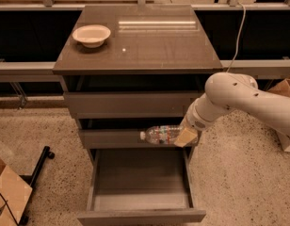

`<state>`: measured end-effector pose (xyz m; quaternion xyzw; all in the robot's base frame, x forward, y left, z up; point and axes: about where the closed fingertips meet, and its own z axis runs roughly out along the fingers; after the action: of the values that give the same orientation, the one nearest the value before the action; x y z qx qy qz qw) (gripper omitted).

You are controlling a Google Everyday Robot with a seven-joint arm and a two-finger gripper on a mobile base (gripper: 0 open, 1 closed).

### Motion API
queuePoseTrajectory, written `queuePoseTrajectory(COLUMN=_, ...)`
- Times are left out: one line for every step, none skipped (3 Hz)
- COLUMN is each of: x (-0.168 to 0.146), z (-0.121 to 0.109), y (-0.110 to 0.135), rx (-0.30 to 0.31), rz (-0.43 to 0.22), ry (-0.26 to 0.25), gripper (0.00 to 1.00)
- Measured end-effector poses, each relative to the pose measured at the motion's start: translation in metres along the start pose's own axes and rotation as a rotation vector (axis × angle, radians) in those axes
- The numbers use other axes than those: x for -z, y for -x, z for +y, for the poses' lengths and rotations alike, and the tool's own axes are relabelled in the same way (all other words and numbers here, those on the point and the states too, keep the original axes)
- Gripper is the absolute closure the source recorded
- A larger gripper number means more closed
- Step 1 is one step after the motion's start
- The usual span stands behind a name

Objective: Pick water bottle from bottom drawer and place on counter

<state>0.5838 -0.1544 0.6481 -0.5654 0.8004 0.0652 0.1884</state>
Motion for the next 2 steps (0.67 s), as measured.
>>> queuePoseTrajectory(x=0.006, z=-0.014, y=0.000, rx=-0.018, rz=-0.031, ry=-0.023, gripper=1.00)
queuePoseTrajectory(x=0.035, z=-0.044, y=0.004, rx=-0.013, rz=-0.023, ry=-0.098, gripper=1.00)
